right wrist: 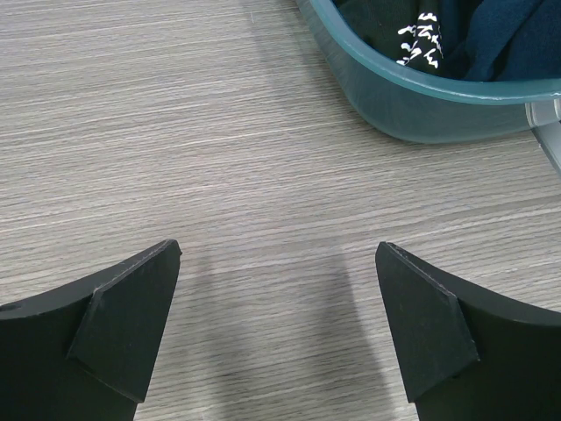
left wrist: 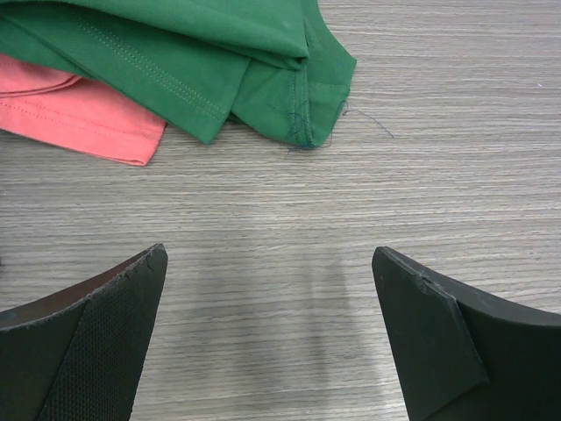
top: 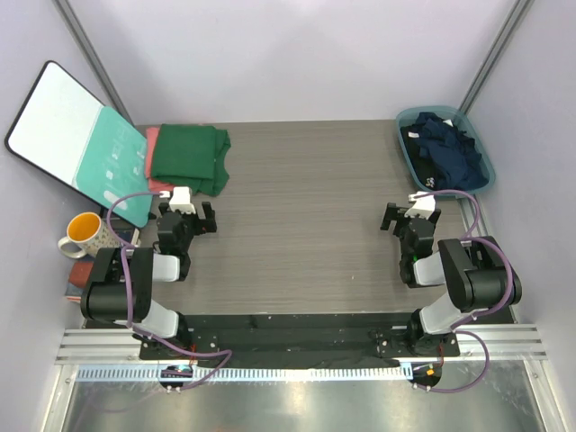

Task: Fold and stack the t-shirts
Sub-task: Grab crumpled tshirt from bin with the right arm

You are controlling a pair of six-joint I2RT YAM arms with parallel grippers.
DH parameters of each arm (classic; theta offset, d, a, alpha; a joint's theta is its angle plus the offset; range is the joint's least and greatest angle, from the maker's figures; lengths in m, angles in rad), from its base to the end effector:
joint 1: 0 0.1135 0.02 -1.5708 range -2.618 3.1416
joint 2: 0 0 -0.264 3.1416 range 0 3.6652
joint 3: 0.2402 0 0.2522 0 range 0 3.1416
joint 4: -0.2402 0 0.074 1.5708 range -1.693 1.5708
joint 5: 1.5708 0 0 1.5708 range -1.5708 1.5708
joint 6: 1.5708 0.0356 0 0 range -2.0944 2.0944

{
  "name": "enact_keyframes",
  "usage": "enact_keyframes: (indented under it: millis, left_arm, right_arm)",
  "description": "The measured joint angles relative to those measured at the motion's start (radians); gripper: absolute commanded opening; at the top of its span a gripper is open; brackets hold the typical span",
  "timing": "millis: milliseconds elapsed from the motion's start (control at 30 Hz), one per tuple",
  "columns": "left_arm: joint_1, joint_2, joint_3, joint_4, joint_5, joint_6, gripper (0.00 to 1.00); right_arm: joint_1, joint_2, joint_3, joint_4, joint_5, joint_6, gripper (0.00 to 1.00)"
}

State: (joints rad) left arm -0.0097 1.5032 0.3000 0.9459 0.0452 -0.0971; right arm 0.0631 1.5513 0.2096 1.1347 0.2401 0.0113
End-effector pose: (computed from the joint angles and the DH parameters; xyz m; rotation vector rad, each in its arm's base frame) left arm 0.2521 -0.0041 0.1420 -0.0481 1.8288 -0.1166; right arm 0.2352 0.0064 0.1302 0.1272 1.7700 -0.1596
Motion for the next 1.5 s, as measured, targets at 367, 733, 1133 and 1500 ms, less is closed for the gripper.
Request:
enact_keyframes:
  millis: [367,733,1133,1500]
  left_arm:
    - [0.000,0.000,0.000,0.000,0.000,0.000,1.00]
    - [0.003,-0.226,0.360,-0.619,0.224,0.181,1.00]
    - [-0.014,0.282,1.427,-1.559,0.190,0.499,1.00]
    - [-0.031,0.405,1.634,-1.785,0.191,0.626,1.00]
  right_arm:
    - [0.000,-0.007,0.002,-0.013,-0.019,-0.002,1.00]
    - [-0.001,-0.232,0.496,-0.811,-0.306,-0.192,1.00]
    - [-0.089,0.284,1.492,-1.664,-0.230,-0.312,0.93]
    - [-0.344,0.557,1.672,-1.862,-0.130,-0.361,0.65]
